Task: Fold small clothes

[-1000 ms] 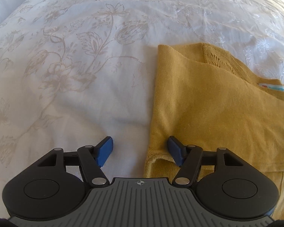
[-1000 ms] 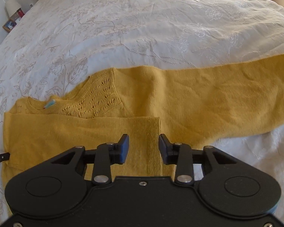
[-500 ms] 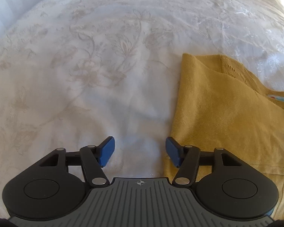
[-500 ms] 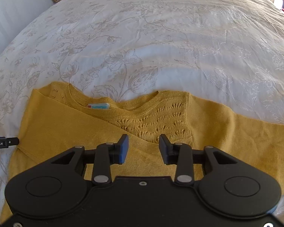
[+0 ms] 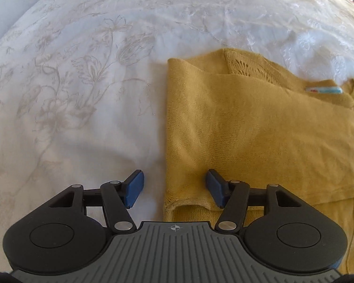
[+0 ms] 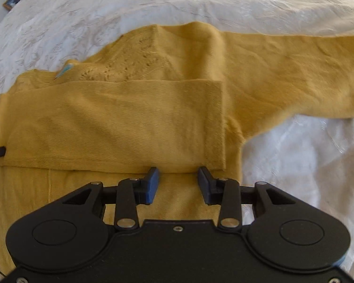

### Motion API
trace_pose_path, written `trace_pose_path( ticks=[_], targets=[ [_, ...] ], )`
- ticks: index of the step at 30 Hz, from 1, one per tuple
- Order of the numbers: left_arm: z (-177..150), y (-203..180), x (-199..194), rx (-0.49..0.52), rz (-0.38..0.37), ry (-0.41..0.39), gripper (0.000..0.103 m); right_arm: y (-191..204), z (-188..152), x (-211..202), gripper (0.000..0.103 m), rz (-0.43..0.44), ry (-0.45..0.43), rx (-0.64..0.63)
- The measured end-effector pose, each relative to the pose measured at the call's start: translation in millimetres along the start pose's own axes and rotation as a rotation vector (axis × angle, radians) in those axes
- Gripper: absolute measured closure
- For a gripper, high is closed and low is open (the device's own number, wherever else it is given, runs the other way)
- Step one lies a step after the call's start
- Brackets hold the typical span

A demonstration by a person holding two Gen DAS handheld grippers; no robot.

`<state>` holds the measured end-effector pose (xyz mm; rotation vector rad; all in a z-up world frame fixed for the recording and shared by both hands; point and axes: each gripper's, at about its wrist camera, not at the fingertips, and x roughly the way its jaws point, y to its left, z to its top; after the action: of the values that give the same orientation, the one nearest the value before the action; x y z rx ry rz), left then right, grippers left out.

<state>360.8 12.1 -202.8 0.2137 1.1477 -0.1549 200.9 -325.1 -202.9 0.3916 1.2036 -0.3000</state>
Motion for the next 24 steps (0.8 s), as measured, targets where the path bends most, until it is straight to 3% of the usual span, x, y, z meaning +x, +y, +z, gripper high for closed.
trace_pose_path(
  ticks=[7,11,14,17,24],
  targets=[
    [-23,5,-45,-0.012,-0.071,-0.048,0.046,-16,-20,-57,0.041,0.005,-0.143,0.096],
    [-42,0,-68,-0.003,-0.181,-0.064,0.046,-18,-36,-80,0.028,-0.022,-0.203,0.117],
    [-60,-7,-80,-0.011,-0.284,-0.032,0.044,-20,-48,-93,0.022,-0.041,-0.235,0.114],
    [-74,-14,-86,-0.01,-0.369,0.004,0.034,-23,-59,-103,0.011,-0.056,-0.257,0.106],
    [-86,-29,-108,0.042,-0.383,-0.03,0.028,-56,-73,-125,0.007,-0.099,-0.287,0.063]
  ],
)
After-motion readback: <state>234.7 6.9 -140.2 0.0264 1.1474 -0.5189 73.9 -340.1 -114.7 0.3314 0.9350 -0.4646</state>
